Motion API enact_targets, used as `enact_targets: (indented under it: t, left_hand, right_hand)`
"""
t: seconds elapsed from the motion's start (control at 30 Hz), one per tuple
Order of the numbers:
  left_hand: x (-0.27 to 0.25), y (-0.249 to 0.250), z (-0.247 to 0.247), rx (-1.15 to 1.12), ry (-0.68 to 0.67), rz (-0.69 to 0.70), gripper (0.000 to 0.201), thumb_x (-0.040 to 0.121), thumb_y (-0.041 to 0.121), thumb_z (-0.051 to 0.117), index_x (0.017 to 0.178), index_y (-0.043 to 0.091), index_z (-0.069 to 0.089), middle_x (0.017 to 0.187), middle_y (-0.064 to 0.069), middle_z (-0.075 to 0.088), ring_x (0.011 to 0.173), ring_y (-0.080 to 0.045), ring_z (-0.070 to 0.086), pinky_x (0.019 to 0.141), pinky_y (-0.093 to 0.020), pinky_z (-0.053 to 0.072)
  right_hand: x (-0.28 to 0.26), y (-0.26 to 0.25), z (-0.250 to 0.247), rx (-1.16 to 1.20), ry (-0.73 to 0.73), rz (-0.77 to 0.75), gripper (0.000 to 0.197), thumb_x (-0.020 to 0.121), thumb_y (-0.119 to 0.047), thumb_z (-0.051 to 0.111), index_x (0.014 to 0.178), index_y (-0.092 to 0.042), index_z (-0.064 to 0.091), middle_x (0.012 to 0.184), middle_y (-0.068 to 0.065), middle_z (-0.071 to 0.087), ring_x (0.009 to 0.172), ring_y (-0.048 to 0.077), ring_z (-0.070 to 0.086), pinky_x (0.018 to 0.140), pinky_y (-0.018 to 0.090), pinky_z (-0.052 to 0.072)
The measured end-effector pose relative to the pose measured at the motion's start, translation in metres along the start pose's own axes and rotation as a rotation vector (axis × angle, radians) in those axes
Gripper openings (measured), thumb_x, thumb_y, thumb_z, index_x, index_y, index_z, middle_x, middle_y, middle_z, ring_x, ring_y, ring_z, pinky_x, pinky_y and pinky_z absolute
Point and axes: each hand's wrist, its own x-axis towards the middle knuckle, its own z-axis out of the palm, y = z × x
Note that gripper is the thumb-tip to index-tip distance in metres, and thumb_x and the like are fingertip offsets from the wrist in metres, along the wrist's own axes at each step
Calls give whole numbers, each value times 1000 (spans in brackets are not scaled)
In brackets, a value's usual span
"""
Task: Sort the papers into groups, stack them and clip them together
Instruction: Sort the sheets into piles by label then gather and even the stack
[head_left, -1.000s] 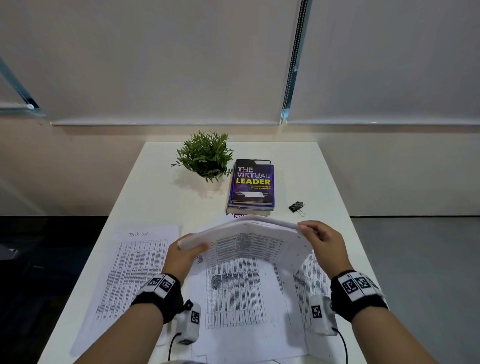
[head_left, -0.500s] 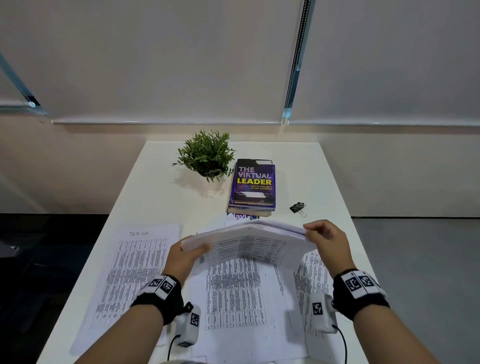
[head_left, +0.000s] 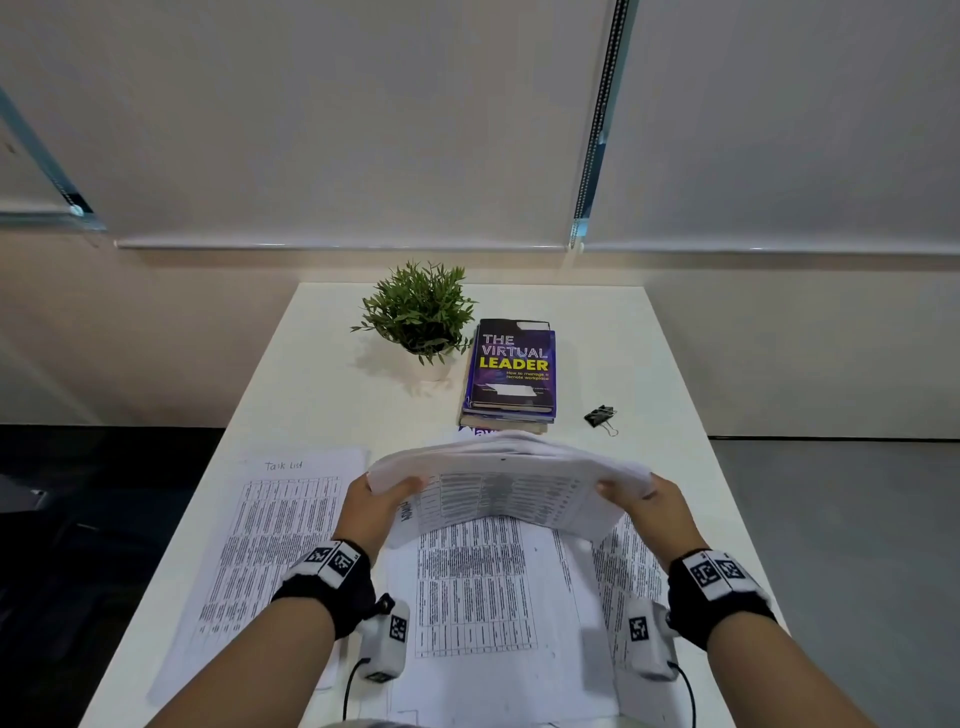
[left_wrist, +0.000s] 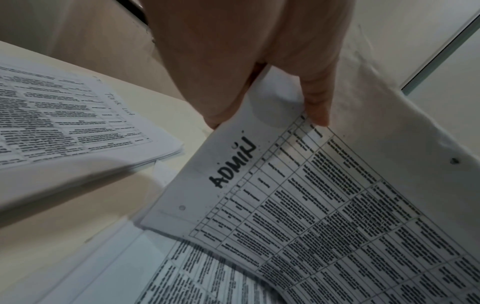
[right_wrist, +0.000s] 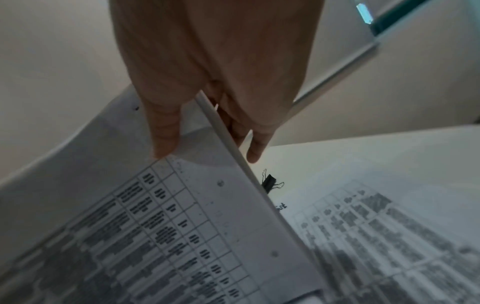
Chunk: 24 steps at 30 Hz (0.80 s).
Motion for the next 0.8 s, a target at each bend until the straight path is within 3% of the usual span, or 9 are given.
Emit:
enact_targets:
  t: [0.07,0.17,0.27,0.37,0.5,0.57,0.63,0.73,0.8]
  left_hand:
    - [-5,6,0,-20,4,3,22,81,12,77,100,19,67,103,-10,72,97,-29,65,82,-38,51]
    - [-10,7,-10,-37,-2,4,31,72,13,82,101,15,70,98,-9,75,91,-28,68,83,-42,55]
    - [-14,0,-19,63,-77,16,34,68,13,82,100,9,70,96,-11,75,88,-30,69,70,-36,54]
    - [-18,-10,-12,68,-80,-65,34,75,2,78,106,11,67,103,-9,74,98,-29,68,73,-35,55]
    - [-15,-14,4,116,-29,-94,37,72,18,84,104,15,66,103,-8,73,99,-31,68,84,-48,57]
    - [-13,-6,8,126,-15,-65,30,75,18,83,100,17,66,101,-8,73,98,-29,68,81,-43,57]
    - [-16,9,11,152,-26,-9,22,80,13,78,99,17,66,98,-3,73,92,-22,68,68,-29,53]
    - [-23,40,19,238,-109,138,19,81,9,75,98,15,71,91,3,74,81,-9,69,63,-19,49]
    - [-28,62,29,315,-199,243,15,79,7,76,92,16,74,87,4,75,77,-3,70,66,-16,50]
  right_hand:
    - [-4,-12,1,104,8,6,16,82,-5,73,95,-14,73,92,2,74,91,25,67,70,27,48]
    - [-11,-22,-5,201,-32,-16,20,80,3,70,99,-4,73,93,6,74,81,14,66,72,27,48]
    - [-14,-10,-9,165,-101,34,36,66,-13,79,100,-8,72,96,6,72,87,19,64,73,31,48]
    - [-12,7,2,140,-96,135,60,47,-27,82,105,-14,74,109,13,72,103,31,67,87,49,54]
    - [-8,10,13,148,-45,180,54,46,-20,84,97,-8,73,108,19,71,98,34,68,87,49,54]
    - [-6,6,7,145,-48,172,58,47,-19,84,102,-10,70,110,19,71,103,36,67,82,45,54]
    - [-2,-7,-5,12,21,114,62,57,-18,86,113,-18,60,118,12,65,112,33,61,85,39,51]
    - [3,-47,-13,-341,162,-129,89,64,-27,88,138,-27,40,140,-3,47,131,19,43,110,42,36]
    - [-1,-84,1,-563,63,-308,96,62,-38,88,143,-31,36,144,-9,43,132,13,39,116,43,28]
